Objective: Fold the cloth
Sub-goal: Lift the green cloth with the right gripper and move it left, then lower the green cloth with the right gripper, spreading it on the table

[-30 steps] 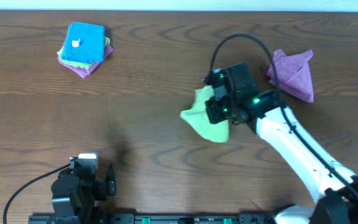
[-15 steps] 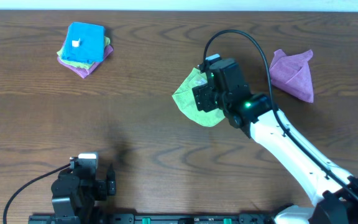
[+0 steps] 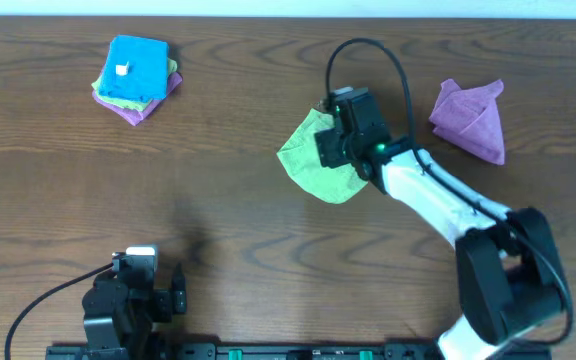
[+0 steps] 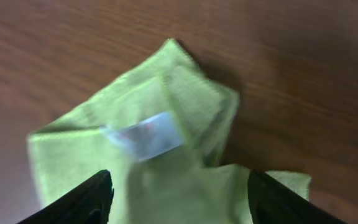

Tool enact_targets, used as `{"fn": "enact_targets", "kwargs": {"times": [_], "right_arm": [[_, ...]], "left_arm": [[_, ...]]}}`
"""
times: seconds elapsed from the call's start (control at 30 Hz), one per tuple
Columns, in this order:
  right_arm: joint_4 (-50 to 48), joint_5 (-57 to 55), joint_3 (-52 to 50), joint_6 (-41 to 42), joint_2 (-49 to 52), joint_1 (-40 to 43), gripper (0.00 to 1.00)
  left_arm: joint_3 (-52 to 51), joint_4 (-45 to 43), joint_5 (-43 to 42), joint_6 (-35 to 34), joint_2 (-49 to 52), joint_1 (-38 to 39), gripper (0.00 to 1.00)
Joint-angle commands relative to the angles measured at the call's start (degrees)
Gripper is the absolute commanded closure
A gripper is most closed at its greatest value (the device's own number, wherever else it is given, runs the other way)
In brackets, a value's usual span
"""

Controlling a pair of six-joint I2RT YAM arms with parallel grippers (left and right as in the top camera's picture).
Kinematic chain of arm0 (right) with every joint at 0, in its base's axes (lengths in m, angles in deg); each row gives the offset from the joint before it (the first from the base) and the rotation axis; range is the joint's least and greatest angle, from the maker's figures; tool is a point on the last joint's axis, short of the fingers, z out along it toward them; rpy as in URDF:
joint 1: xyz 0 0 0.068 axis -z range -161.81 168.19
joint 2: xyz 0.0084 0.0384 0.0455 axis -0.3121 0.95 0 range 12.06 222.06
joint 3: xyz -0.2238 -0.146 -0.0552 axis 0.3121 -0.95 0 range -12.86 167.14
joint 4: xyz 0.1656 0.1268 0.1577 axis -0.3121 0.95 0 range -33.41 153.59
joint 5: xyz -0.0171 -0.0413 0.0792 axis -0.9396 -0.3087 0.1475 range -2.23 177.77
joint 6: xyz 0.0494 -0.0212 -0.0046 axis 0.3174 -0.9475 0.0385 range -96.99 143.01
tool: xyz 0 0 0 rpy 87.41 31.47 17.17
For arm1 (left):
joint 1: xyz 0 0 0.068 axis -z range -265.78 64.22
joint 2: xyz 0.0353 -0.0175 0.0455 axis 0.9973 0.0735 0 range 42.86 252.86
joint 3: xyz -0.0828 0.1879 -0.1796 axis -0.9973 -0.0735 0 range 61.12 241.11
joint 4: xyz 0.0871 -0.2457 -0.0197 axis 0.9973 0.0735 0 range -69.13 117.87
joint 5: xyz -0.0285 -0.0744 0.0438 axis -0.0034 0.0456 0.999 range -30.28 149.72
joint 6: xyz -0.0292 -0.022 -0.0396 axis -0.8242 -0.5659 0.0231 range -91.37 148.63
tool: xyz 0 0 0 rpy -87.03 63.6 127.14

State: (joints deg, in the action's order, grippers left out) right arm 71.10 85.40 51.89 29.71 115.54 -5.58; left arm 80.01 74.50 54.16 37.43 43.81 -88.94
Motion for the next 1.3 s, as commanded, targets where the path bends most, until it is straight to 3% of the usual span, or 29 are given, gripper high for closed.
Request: {"fn": "enact_targets", "kwargs": {"times": [0.0,0.3,0.73,0.93,1.0,1.1,1.2,1.27], "right_arm": [[-1.8,3.2,0.7,-1.5,0.7,3.4,0.33],[-3.1,28.7,0.7,-5.6,1.6,11.4,0.36],[-1.0,30.5,0.7,-7.1,7.1,11.3,0.45],[-1.9,32.7,1.2,-7.2,6.4,11.3,0.86],[-1.8,33.3,1.7,-7.2,5.0,11.0,0.91],[-1.4,33.3,1.9,-7.2,2.5,10.3,0.89],[-0.7,33.0,1.9,-7.2,0.4,9.4,0.6],[0.2,32.0,1.9,-7.2,-0.3,9.0,0.64]], "left_arm": [[0.0,0.6,0.2,-0.7,-0.4,0.3,0.05],[0.0,0.6,0.2,-0.7,-0.4,0.3,0.05],[0.0,0.6,0.2,-0.7,-0.4,0.3,0.05],[0.0,0.6,0.2,-0.7,-0.4,0.3,0.05],[0.0,0.6,0.2,-0.7,-0.4,0.3,0.05],[0.0,0.6,0.2,-0.7,-0.4,0.3,0.05],[0.0,0.6,0.2,-0.7,-0.4,0.3,0.05],[0.0,0.5,0.2,-0.7,-0.4,0.3,0.05]]}}
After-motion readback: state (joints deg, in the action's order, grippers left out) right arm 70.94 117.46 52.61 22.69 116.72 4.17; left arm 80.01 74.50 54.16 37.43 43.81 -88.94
